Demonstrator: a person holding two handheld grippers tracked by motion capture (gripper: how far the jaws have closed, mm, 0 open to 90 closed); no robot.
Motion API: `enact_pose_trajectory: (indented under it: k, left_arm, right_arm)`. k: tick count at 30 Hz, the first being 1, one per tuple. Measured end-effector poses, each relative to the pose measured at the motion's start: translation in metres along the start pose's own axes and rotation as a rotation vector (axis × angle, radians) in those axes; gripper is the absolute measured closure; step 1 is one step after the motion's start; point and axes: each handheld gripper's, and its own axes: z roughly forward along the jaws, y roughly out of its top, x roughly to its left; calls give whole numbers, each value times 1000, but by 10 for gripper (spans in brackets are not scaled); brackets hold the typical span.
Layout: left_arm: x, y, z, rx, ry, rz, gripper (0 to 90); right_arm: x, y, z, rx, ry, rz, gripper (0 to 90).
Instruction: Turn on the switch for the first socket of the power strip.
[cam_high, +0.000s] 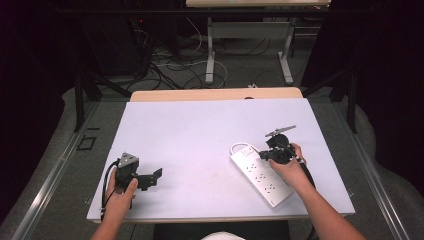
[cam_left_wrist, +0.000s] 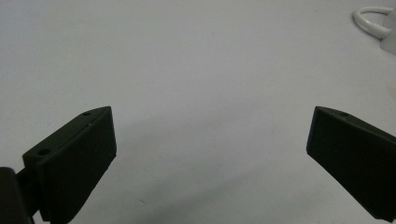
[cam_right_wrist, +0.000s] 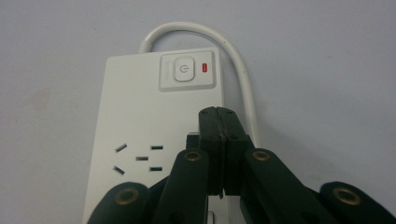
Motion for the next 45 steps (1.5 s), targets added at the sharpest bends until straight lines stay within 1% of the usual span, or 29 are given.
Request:
enact_pose_trajectory:
  k: [2, 4, 8, 12, 14, 15, 16, 20, 30, 34, 36, 40, 43, 45]
  left_arm:
    - [0, 0, 0, 0, 0, 1, 16]
    - [0, 0, 0, 0, 0, 1, 16]
    - [0, 0, 0, -2, 0, 1, 16]
    - [0, 0, 0, -4, 0, 1, 16]
    - [0, 0, 1, -13, 3, -1, 16]
    - [0, 0, 1, -11, 2, 0, 16]
    - [0, 0, 0, -3, -1, 1, 16]
    - [0, 0, 0, 1, -2, 1, 16]
    - [0, 0, 0, 2, -1, 2, 16]
    - [0, 0, 1, 2, -2, 3, 16]
    - [-1, 0, 1, -2, 2, 2, 16]
    - [-1, 0, 2, -5, -1, 7, 16]
    - [-1, 1, 2, 0, -3, 8, 16]
    - [-1, 0, 2, -9, -1, 8, 16]
  right_arm:
    - [1, 0, 1, 3, 1, 0, 900]
    - [2, 1, 3, 2, 12, 3, 900]
    - [4, 2, 6, 14, 6, -9, 900]
    - [5, 2, 9, 17, 10, -7, 900]
    - [6, 2, 9, 11, 12, -4, 900]
    - [6, 2, 9, 10, 19, -5, 900]
    - [6, 2, 9, 10, 18, -5, 900]
    - [5, 2, 9, 12, 16, -4, 900]
    - [5, 1, 9, 10, 13, -4, 900]
    - [5, 0, 9, -5, 18, 3, 900]
    - [5, -1, 9, -7, 14, -6, 900]
    - [4, -2, 9, -6, 17, -2, 900]
    - [5, -3, 11, -8, 4, -1, 900]
    - [5, -3, 11, -15, 5, -11, 900]
